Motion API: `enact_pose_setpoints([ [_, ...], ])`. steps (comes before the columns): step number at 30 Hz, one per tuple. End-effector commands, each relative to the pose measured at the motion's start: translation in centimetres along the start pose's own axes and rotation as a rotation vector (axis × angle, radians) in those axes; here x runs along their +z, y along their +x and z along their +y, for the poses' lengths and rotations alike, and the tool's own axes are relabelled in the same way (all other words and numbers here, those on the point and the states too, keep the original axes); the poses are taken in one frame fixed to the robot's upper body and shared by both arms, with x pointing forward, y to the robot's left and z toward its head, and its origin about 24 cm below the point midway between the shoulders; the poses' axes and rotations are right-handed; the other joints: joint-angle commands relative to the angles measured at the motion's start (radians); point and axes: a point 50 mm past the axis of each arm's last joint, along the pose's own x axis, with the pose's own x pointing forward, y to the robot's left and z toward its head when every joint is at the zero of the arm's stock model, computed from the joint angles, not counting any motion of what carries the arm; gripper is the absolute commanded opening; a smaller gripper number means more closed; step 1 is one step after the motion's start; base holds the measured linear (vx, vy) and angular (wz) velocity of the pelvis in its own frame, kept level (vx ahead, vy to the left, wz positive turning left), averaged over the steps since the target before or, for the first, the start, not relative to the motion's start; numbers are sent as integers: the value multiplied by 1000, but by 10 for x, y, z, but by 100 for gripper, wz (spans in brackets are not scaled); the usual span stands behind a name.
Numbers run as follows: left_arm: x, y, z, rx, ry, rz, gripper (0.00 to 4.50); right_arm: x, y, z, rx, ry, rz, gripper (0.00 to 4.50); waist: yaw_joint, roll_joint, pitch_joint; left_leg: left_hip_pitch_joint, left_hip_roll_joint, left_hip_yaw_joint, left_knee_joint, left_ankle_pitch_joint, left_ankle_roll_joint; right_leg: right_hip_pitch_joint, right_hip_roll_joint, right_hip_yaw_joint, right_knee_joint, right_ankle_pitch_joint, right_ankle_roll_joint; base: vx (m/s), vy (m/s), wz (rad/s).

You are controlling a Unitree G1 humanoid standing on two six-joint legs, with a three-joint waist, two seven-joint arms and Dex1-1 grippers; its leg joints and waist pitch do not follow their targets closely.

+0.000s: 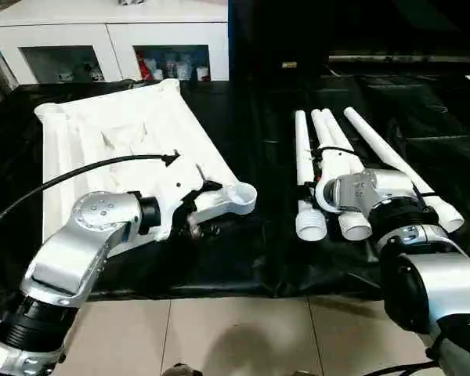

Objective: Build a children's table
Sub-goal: Pick table leg

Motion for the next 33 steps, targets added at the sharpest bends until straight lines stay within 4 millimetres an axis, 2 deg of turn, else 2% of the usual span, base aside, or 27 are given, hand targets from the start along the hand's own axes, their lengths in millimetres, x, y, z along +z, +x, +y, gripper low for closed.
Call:
enact_pose_setpoints([
  [1,2,0,8,76,-8,-10,450,7,-2,3,34,43,-49,215,3,-5,-79,17,35,-7,-66,-182,-33,47,-44,33,-64,-136,-235,0,0,0],
  [5,6,3,12,121,-58,-45,450,8,-3,-2,100,142,-145,191,4,0,-80,17,34,-6,-65,-176,-24,48,-44,33,-65,-122,-237,0,0,0],
  [6,6,3,12,121,-58,-45,450,8,-3,-2,100,142,-145,191,5,-2,-81,18,35,-5,-64,-174,-21,48,-44,33,-65,-115,-237,0,0,0],
  [8,15,7,20,231,-74,-114,450,22,-13,-4,212,187,-312,185,6,-1,-82,15,36,-7,-63,-158,-7,52,-43,31,-62,-75,-245,0,0,0],
  [10,19,9,23,265,-81,-135,450,25,-16,-4,249,192,-339,184,9,-4,-85,13,35,-8,-61,-136,8,56,-41,30,-60,-45,-249,0,0,0],
  [11,23,15,25,283,-150,-140,450,31,-25,-3,349,224,-376,184,8,-3,-86,13,35,-8,-61,-131,11,56,-40,29,-58,-41,-252,0,0,0],
  [13,27,19,25,262,-220,-137,450,34,-32,0,445,249,-393,184,10,-8,-84,13,32,-6,-58,-130,32,57,-41,29,-60,-50,-260,0,0,0],
  [14,35,24,26,212,-373,-196,450,36,-43,3,571,250,-419,184,10,-10,-83,12,33,-7,-59,-133,35,57,-42,29,-62,-63,-261,0,0,0],
  [15,42,28,25,163,-478,-240,450,36,-51,5,657,245,-439,184,13,-13,-82,11,28,-2,-55,-123,41,64,-41,30,-62,-55,-270,0,0,0],
  [16,50,32,25,126,-577,-292,450,36,-61,6,744,226,-473,184,20,-18,-84,13,32,-4,-53,-106,54,59,-43,30,-64,-49,-282,0,0,0],
  [17,57,36,25,83,-666,-332,450,35,-70,5,823,219,-493,184,22,-19,-83,10,28,-1,-53,-98,59,63,-40,29,-62,-45,-283,0,0,0],
  [19,70,42,25,31,-763,-406,450,31,-81,2,906,206,-513,184,39,-23,-86,12,32,-4,-50,-92,80,60,-44,29,-65,-49,-294,0,0,0],
  [21,80,45,27,25,-798,-463,450,27,-88,1,943,179,-516,184,41,-29,-82,8,28,-3,-51,-96,86,62,-43,28,-72,-84,-279,0,0,0],
  [27,90,46,30,-1,-858,-490,450,22,-102,4,1007,137,-522,184,39,-29,-78,9,31,-8,-57,-119,63,57,-45,26,-88,-210,-216,0,0,0],
  [31,93,48,30,-3,-894,-477,450,17,-108,12,1027,59,-505,184,44,-23,-80,10,33,-10,-57,-108,56,54,-44,26,-86,-192,-206,0,0,0],
  [33,91,50,30,11,-890,-459,450,14,-109,18,1002,-11,-497,184,46,-26,-79,8,33,-10,-59,-103,54,55,-44,26,-87,-188,-202,0,0,0],
])
